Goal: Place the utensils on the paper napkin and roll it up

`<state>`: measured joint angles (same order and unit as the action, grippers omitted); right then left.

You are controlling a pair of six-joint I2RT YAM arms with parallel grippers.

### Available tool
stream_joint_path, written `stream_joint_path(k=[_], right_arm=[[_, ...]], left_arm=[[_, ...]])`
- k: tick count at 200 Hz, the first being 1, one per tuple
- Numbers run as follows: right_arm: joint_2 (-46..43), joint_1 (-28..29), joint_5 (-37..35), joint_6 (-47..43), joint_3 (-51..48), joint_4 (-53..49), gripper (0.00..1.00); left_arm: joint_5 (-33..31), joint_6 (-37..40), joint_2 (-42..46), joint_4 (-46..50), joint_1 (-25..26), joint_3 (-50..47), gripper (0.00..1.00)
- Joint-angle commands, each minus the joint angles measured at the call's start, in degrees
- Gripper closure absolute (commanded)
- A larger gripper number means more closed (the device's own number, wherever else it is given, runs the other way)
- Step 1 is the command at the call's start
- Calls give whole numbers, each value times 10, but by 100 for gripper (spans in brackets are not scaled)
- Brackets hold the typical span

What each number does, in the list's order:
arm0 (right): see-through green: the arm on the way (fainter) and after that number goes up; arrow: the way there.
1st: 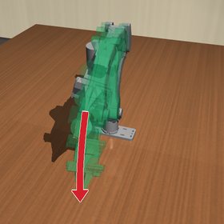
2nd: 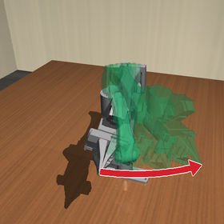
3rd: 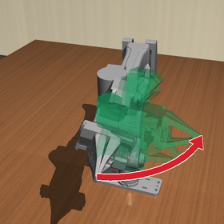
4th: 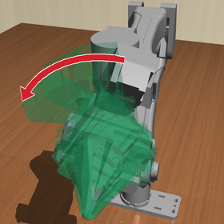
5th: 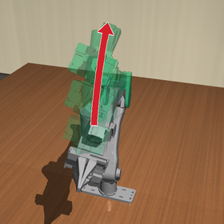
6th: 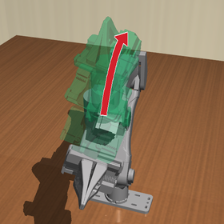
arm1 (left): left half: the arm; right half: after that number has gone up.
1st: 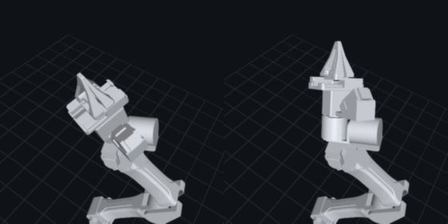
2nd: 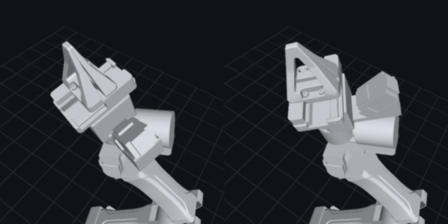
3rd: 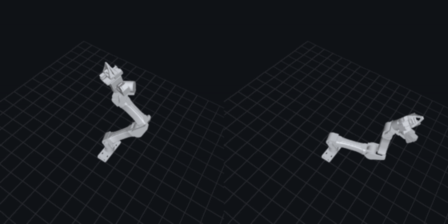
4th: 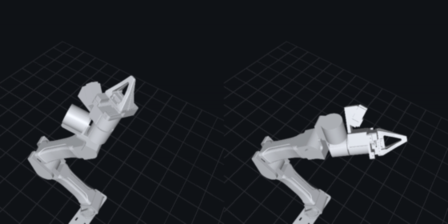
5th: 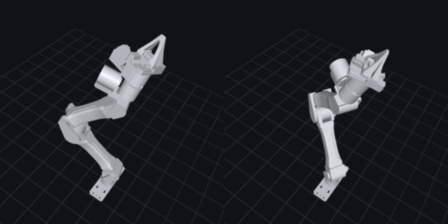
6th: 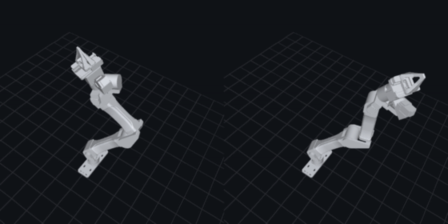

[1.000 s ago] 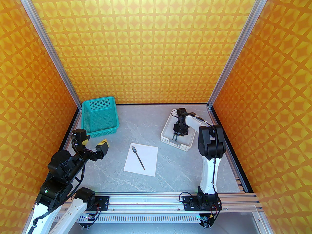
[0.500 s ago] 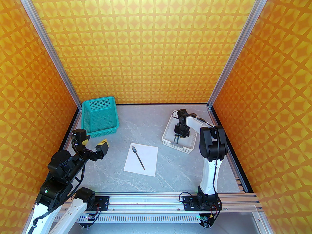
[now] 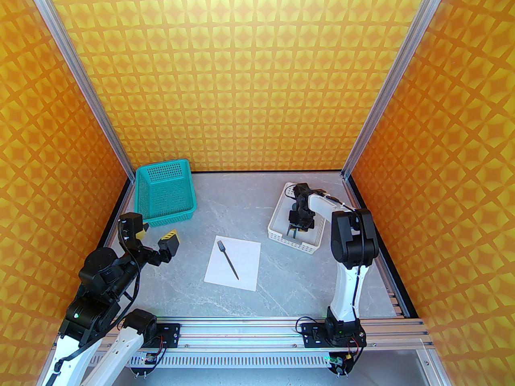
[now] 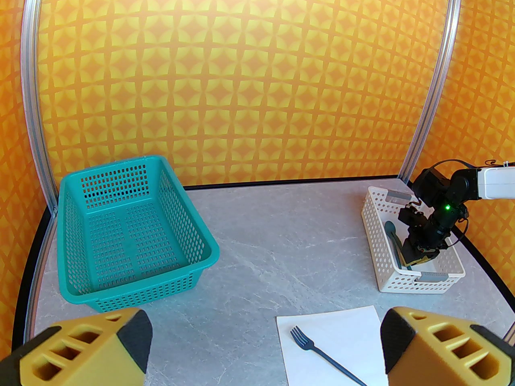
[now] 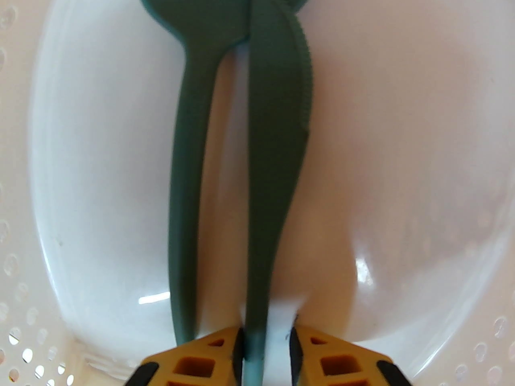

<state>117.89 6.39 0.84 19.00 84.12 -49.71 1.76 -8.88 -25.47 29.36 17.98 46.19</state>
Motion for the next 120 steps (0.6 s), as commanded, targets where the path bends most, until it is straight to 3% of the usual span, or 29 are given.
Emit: stream_joint_path(k=[1,120], right_arm=[[-8,6,0,5,-19,-5,73],[33,9,11,-5,-11,-13,80]], left_arm=[[9,3,4,10,-3,11,1],[8,10,-8,11,-3,14,1]])
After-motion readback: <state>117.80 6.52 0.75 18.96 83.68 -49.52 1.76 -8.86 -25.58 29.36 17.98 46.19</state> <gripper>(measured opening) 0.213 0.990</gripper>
